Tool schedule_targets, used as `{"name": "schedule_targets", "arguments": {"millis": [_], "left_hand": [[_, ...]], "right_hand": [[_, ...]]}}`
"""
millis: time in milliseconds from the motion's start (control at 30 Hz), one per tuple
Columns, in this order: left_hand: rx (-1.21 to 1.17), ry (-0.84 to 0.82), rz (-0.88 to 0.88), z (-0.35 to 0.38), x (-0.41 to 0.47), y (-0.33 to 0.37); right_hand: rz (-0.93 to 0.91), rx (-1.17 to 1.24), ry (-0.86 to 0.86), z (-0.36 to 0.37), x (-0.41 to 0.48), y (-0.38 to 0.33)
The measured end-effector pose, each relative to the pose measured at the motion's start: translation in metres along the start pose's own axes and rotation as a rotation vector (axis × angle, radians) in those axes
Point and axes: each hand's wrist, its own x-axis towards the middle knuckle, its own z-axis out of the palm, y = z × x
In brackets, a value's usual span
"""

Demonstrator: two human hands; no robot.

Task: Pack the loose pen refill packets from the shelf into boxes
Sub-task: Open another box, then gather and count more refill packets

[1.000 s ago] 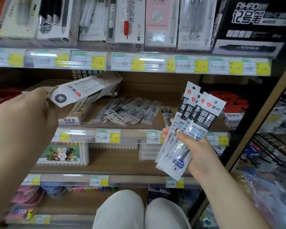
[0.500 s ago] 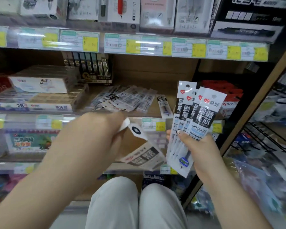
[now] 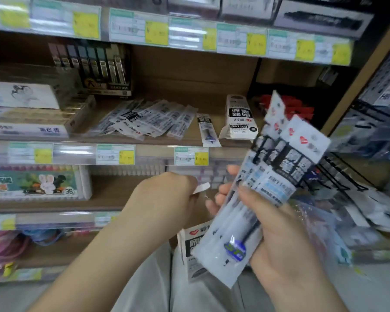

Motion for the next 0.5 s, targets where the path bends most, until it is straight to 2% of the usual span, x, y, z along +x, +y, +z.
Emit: {"name": "schedule_targets", "arguments": {"millis": [67, 200, 500], "left_hand": [[-0.117, 0.001, -0.008, 0.004, 0.003, 0.0], [-0.284, 0.052, -0.001, 0.014, 0.0, -0.004], [-0.533, 0.131, -0.005, 0.035, -0.018, -0.007]], "right_hand": [[0.061, -0.012, -0.005, 0.004, -0.001, 0.005], [0.058, 0.008, 0.086, 0.002, 0.002, 0.003], [-0.132, 0.202, 0.354, 0.002, 0.011, -0.002]]}}
